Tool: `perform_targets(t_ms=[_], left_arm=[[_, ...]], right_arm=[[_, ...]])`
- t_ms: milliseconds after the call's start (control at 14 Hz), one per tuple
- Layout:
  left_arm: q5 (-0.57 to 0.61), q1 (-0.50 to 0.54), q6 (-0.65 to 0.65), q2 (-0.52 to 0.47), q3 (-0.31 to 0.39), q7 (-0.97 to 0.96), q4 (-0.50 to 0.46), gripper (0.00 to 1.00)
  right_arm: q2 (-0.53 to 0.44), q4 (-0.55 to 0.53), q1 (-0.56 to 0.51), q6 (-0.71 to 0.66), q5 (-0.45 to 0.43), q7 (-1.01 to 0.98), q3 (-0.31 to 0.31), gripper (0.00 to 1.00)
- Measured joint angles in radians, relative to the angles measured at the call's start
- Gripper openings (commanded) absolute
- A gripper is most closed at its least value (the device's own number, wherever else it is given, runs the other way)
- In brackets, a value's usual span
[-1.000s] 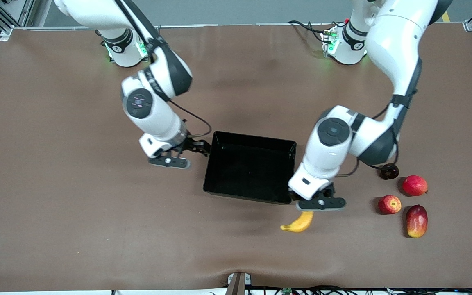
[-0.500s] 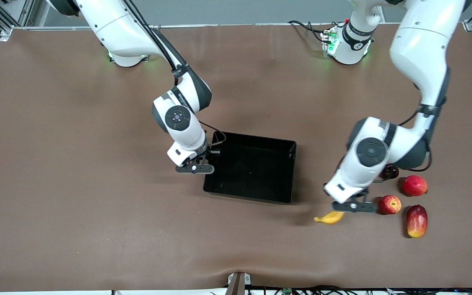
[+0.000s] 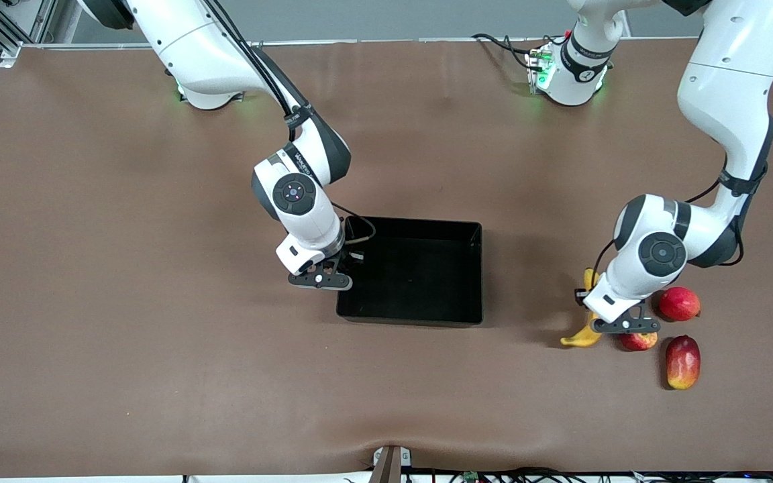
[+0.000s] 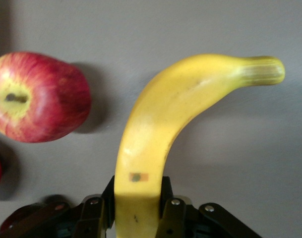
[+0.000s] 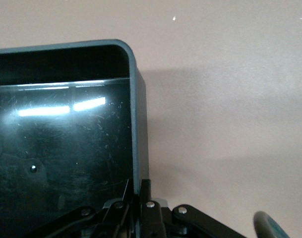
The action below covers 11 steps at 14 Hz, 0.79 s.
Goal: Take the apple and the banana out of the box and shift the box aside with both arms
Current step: 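Carry the banana toward the fruits while the right gripper grasps the tray, then set the banana beside the apples while the right gripper drags the tray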
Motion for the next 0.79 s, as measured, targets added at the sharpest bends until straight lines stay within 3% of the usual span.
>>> perform_targets(t_ms=[214,500,643,786], left_arm=[[0.006,0.019,0.007,-0.021,0.000,0.000,-0.040,0.00],[0.008,0.037,0.007,-0.038,0.000,0.000,-0.061,0.01],[0.012,0.043,0.015,-0.036,0.000,0.000,-0.062,0.07],[0.014,0.045,0.022,-0.029,0.000,0.000,-0.054,0.21]], right_arm=[[-0.038,0.027,-0.026,-0.113,0.000,0.002,-0.006,0.00],[-0.162,0.029,-0.127,-0.284,-0.001,0.001,-0.012,0.00],[-0.208,0.020,-0.189,-0.334,-0.001,-0.044,-0.014,0.00],[-0.241,-0.020,-0.269,-0.352,0.000,-0.162,-0.015,0.00]])
